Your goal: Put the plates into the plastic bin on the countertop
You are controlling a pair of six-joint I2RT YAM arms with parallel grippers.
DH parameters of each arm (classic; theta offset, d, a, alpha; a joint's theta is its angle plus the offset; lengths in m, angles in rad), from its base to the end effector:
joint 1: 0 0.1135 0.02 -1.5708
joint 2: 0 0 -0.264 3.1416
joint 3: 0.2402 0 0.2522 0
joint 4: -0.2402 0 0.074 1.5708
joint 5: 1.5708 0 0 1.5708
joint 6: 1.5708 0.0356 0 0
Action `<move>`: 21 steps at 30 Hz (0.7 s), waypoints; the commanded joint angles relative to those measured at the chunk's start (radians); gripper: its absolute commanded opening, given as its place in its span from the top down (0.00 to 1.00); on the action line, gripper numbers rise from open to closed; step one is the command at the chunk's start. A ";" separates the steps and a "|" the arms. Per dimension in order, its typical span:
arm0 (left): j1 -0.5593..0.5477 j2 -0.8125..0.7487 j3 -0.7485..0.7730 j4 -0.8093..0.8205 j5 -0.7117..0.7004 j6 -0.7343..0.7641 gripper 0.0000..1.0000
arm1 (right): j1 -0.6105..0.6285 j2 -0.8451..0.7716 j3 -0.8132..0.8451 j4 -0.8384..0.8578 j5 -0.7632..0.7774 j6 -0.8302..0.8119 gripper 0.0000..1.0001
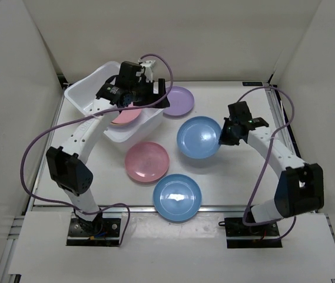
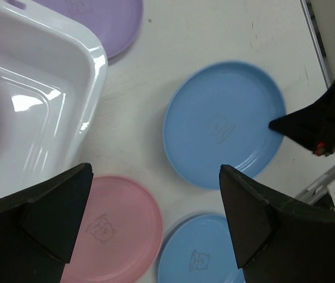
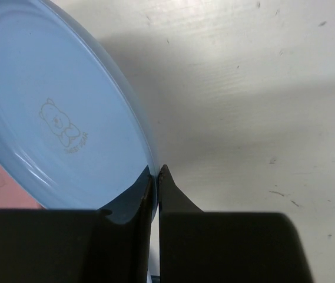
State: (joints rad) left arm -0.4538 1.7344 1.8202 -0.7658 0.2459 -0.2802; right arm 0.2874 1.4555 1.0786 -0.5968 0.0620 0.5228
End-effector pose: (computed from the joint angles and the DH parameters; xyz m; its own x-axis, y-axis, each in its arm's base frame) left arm 0.3434 -0.1771 0.3865 -0.7077 0.0468 -0.7049 0.4158 0.8342 -0.3621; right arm 0.2893 0.0832 0.2508 -0.8117 0.2797 -0.5127 0.1798 0.9549 0.2363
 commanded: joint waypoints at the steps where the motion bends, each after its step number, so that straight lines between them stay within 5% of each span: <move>1: -0.023 -0.009 -0.018 0.014 0.039 0.015 0.00 | -0.001 -0.098 0.093 -0.066 0.038 -0.036 1.00; 15: -0.045 0.040 -0.036 0.057 0.121 0.022 0.02 | 0.016 -0.181 0.201 -0.011 -0.284 -0.061 1.00; 19: -0.045 0.059 -0.030 0.057 0.127 0.022 0.18 | 0.016 -0.195 0.210 0.009 -0.344 -0.058 1.00; 21: -0.045 0.062 -0.025 0.059 0.139 0.021 0.34 | 0.016 -0.201 0.213 0.023 -0.350 -0.060 1.00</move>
State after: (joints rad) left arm -0.4931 1.8053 1.7905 -0.7223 0.3519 -0.2710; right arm 0.2977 1.2926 1.2343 -0.6449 -0.2123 0.4667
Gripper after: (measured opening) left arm 0.701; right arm 0.033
